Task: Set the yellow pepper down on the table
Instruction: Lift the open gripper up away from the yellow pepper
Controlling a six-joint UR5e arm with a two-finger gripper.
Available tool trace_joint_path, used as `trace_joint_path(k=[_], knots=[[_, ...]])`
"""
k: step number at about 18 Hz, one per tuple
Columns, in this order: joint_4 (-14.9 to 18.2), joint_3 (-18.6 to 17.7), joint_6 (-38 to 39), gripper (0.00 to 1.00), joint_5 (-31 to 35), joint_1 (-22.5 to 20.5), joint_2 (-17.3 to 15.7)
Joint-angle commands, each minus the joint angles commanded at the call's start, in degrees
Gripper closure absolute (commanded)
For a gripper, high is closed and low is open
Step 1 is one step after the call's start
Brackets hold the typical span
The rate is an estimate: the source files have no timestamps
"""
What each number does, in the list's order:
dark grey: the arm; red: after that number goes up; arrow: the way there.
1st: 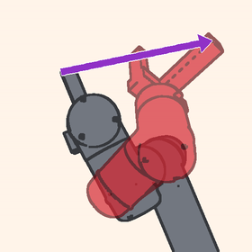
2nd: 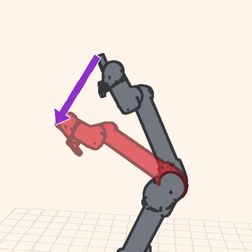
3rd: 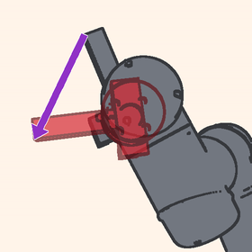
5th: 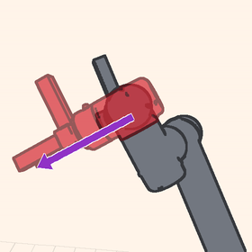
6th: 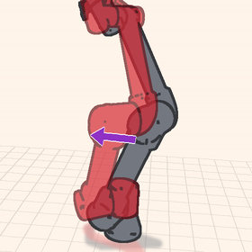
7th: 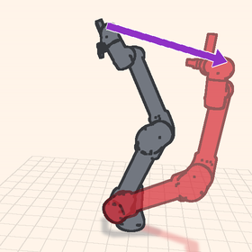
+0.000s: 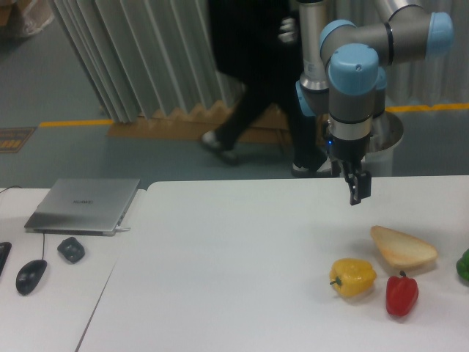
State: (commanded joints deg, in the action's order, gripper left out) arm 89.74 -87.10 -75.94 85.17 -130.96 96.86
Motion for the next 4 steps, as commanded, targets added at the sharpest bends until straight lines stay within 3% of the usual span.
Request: trace_joint_path(k=[4], knots=[[0.00,-0.09,0.00,0.00,-1.05,0.09,-0.18]])
